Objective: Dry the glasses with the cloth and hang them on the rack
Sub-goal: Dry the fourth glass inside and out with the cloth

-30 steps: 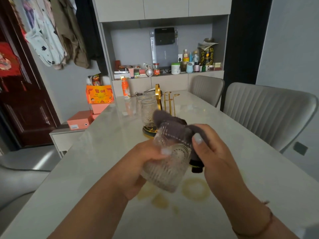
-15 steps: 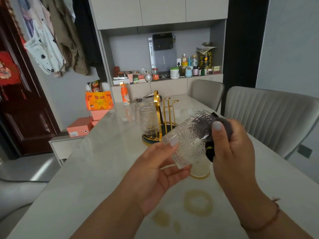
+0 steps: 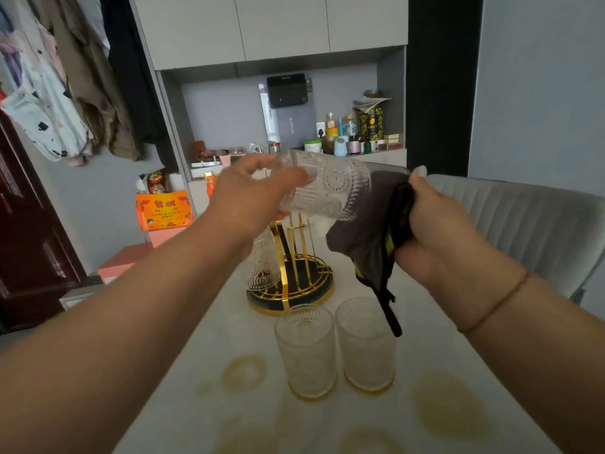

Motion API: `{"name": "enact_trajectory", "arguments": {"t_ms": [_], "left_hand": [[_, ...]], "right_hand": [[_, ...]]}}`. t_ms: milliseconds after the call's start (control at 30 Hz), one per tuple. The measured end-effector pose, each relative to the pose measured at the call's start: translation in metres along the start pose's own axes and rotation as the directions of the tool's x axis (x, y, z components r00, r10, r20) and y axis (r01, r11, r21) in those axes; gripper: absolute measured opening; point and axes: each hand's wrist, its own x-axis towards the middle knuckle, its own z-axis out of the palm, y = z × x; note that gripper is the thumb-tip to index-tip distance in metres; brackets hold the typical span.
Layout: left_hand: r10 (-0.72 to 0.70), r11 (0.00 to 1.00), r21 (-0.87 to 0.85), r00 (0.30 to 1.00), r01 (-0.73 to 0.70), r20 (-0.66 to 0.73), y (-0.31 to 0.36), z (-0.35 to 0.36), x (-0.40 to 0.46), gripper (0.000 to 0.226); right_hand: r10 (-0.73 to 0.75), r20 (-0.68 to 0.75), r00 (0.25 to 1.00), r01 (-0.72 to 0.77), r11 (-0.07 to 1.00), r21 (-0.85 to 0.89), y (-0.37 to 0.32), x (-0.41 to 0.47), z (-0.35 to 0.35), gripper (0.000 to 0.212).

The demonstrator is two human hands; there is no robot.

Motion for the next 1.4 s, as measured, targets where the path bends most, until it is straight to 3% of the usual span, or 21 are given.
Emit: {"name": "enact_trajectory", "arguments": {"t_ms": [67, 200, 400, 667, 1000, 1400], "left_hand": [[0.064, 0.994, 0.096, 0.998, -0.061, -0.029, 0.002, 0.004, 0.021, 0.051], [0.183, 0.937, 0.313, 0.981, -0.157, -0.057, 0.002, 0.012, 0.057, 0.059], [0.326, 0.678, 0.679, 0.943, -0.283, 0.068, -0.011, 0.025, 0.116, 0.069], [0.248, 0.473, 0.849, 0.96, -0.235, 0.128, -0.045, 0.036, 0.175, 0.071], [0.096, 0.339, 0.93, 0.988, -0.143, 0.117, -0.077, 0.05, 0.218, 0.071], [-0.166, 0.219, 0.962, 0.965, -0.164, 0.202, -0.106, 0.066, 0.255, 0.067]], "right_hand": [[0.094, -0.007, 0.996, -0.094, 0.995, 0.039, 0.002, 0.021, 0.0, 0.054], [0.154, -0.023, 0.988, -0.153, 0.986, 0.06, 0.005, 0.047, -0.002, 0.055], [0.139, -0.05, 0.989, -0.139, 0.99, 0.005, 0.017, 0.068, -0.013, 0.046], [0.222, -0.05, 0.974, -0.224, 0.974, -0.037, 0.036, 0.086, -0.023, 0.038], [0.242, -0.047, 0.969, -0.246, 0.962, -0.119, 0.049, 0.108, -0.028, 0.032], [0.243, -0.044, 0.969, -0.247, 0.96, -0.131, 0.059, 0.115, -0.029, 0.028]]}}
